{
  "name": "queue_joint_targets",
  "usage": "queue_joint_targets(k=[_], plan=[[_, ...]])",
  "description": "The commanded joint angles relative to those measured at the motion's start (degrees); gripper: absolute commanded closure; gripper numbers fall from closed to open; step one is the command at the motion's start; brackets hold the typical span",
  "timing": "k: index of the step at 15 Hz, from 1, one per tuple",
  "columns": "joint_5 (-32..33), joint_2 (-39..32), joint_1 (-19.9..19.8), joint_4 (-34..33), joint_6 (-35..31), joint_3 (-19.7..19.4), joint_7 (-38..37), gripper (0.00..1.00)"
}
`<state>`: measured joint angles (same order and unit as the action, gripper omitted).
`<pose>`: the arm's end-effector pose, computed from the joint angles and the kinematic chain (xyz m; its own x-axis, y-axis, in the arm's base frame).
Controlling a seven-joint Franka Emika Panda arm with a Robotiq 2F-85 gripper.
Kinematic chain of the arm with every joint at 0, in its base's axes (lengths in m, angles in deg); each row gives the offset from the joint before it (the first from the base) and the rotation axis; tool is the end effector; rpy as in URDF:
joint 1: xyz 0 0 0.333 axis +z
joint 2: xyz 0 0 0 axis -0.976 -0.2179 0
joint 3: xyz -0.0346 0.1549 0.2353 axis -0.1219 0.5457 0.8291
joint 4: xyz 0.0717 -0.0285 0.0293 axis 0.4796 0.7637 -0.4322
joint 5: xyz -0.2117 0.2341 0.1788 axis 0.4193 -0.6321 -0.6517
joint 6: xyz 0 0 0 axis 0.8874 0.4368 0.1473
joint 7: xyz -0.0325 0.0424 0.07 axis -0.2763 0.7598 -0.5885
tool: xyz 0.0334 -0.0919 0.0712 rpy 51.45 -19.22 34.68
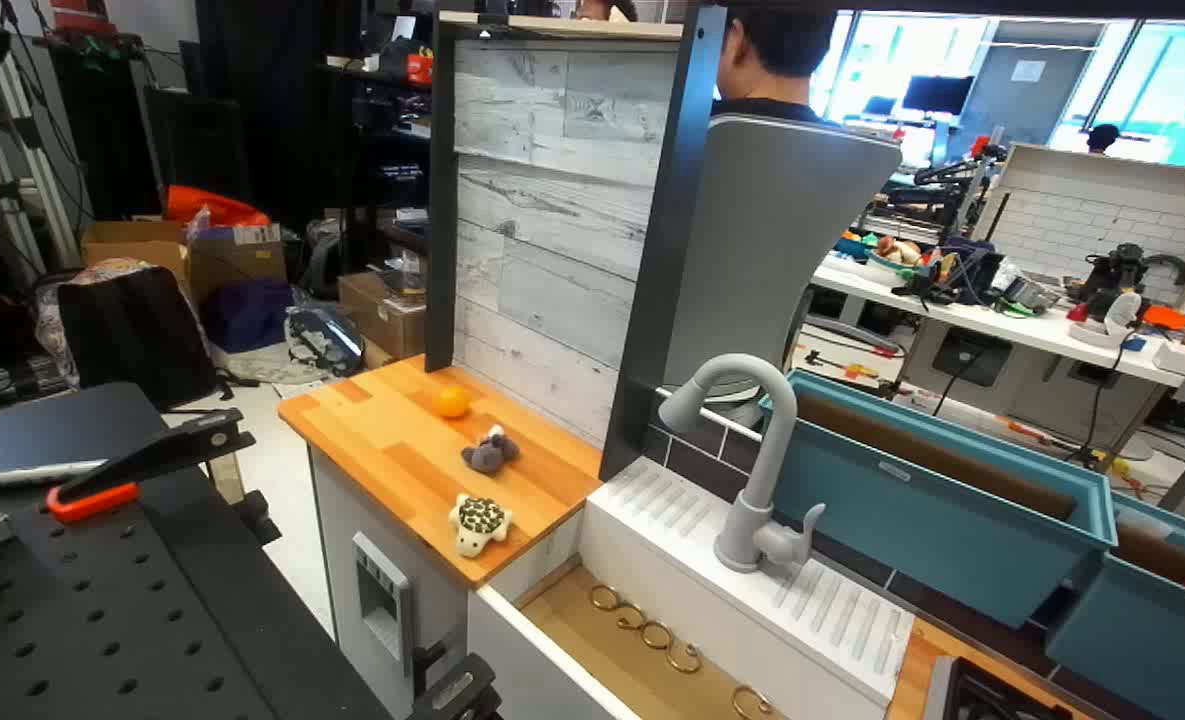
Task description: Move the grey plush toy forwards.
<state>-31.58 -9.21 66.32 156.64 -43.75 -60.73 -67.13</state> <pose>0.3897 -0.1700 0.4681 0.9880 -0.0714 0.1369 -0.0961 -0.9784 0.1831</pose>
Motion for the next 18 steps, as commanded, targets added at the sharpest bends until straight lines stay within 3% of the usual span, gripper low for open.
queue_joint_targets(k=[1, 13, 18], plan=[[0.0, 0.0, 0.2, -0.2, 0.2, -0.1, 0.0, 0.00], [0.0, 0.0, 0.2, -0.2, 0.2, -0.1, 0.0, 0.00], [-1.0, -7.9, 1.9, -5.8, 2.5, 1.9, -2.4, 0.00]])
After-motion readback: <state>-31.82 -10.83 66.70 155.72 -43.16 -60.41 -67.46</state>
